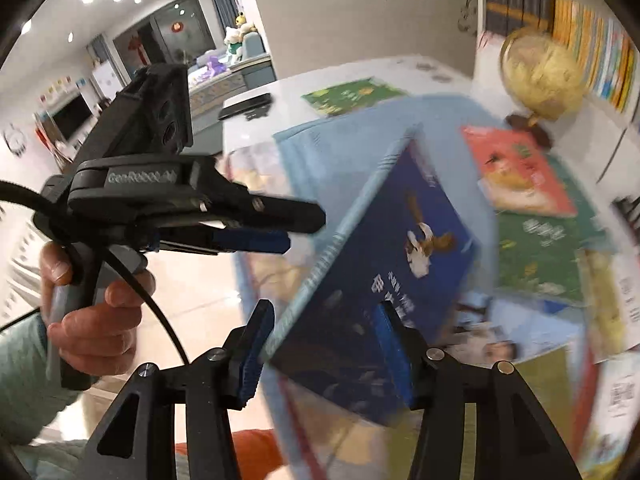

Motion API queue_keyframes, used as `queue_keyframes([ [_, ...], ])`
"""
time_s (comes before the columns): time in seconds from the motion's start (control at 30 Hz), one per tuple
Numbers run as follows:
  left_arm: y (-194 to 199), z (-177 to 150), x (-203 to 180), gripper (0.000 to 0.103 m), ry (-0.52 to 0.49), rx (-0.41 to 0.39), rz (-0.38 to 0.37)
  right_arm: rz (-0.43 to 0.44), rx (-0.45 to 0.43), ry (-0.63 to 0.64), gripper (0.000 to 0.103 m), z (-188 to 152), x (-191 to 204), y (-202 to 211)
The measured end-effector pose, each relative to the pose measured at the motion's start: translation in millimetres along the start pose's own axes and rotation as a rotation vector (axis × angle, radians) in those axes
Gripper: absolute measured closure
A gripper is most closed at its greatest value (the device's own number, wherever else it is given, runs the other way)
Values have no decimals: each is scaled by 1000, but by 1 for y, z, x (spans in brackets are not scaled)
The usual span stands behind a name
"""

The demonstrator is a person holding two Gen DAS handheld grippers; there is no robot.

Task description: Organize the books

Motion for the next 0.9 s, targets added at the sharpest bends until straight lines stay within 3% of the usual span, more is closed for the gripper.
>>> queue_keyframes([
  [0.13,-24,-1,33,42,-55,83,118,23,8,-139,52,-12,-12,-13],
  [0.2,-29,-4,46,42,-35,100,133,0,14,-238,52,-21,-30,-15],
  [0.3,-23,-9,55,42,-46,115,147,-99,1,-314,52,-30,-61,-13],
  [0.4,-28,-26,56,42,-90,188,148,-249,7,-375,52,-39,-101,-14],
  [0.5,-37,-47,55,42,-105,241,129,-314,54,-442,52,-50,-126,-24],
  [0.57,-44,-59,51,42,-107,266,102,-314,107,-479,52,-58,-132,-36],
  [0.7,-47,-59,48,41,-137,286,102,-288,102,-457,46,-53,-107,-43],
  [0.77,-42,-47,52,41,-139,248,124,-295,101,-428,46,-52,-95,-48],
  [0.9,-25,-21,74,41,-70,170,138,-223,116,-476,46,-59,-83,-63],
])
Point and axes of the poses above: each gripper's, at about its wrist camera, not at the fingertips, and y roughly against the way its jaws point, x to its left, z to its top, the point moved 4 cm from there along -y, roughly the way its jaws point, and after that the axes turned 15 degrees about -x, right-handed, at the moved point
